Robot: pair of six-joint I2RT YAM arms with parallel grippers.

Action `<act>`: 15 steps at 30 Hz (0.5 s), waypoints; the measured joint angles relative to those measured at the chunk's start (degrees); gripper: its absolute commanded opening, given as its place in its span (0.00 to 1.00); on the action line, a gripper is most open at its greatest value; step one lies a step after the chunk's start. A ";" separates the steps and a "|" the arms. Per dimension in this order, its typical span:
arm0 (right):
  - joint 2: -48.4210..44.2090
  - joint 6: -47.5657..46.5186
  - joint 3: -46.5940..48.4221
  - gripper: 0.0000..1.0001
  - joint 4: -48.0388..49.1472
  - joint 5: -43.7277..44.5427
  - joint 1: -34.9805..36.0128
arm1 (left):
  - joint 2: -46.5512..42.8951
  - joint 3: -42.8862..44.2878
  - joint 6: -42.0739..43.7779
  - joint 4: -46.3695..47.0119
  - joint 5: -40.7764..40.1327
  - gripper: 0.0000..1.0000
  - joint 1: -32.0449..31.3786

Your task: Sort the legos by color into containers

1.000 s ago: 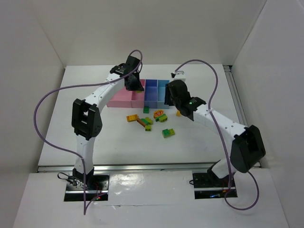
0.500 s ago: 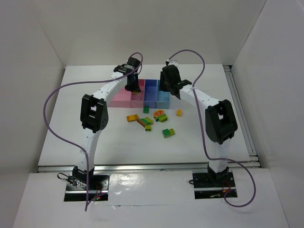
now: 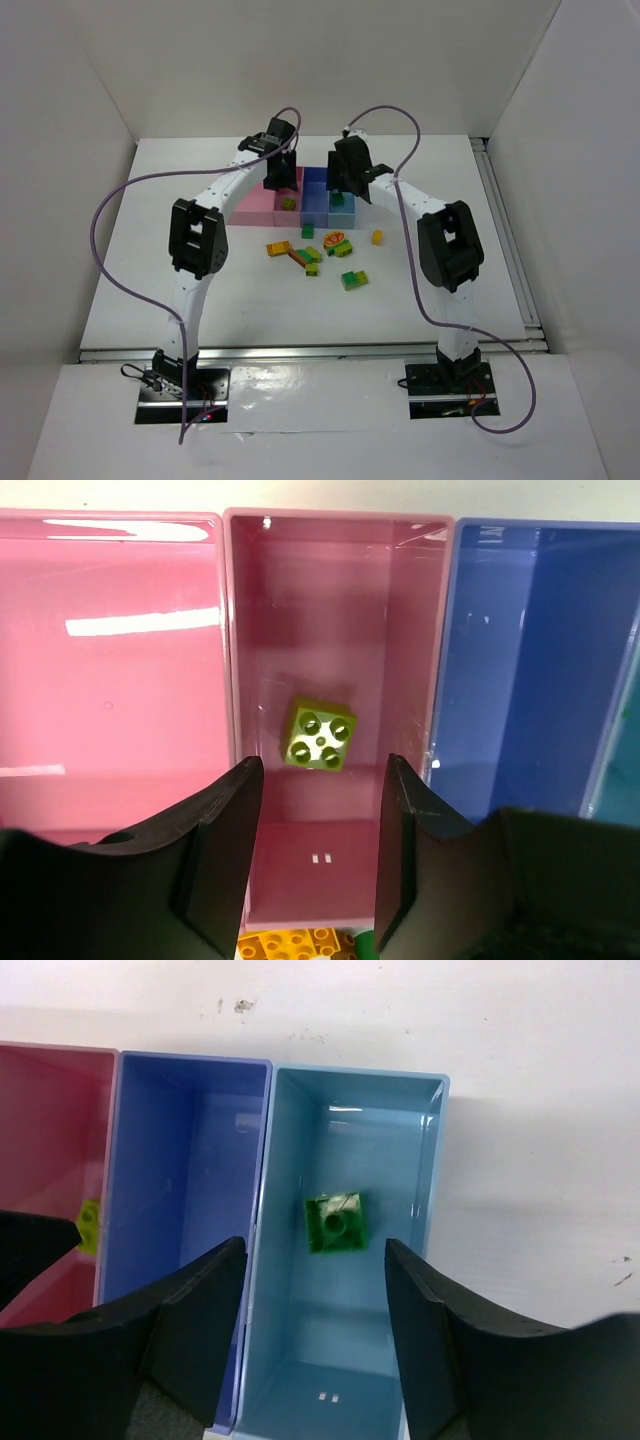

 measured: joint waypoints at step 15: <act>-30.12 -4.66 -28.28 0.72 0.17 -6.51 3.89 | -32.24 -30.93 -2.84 1.81 -0.17 0.71 -2.21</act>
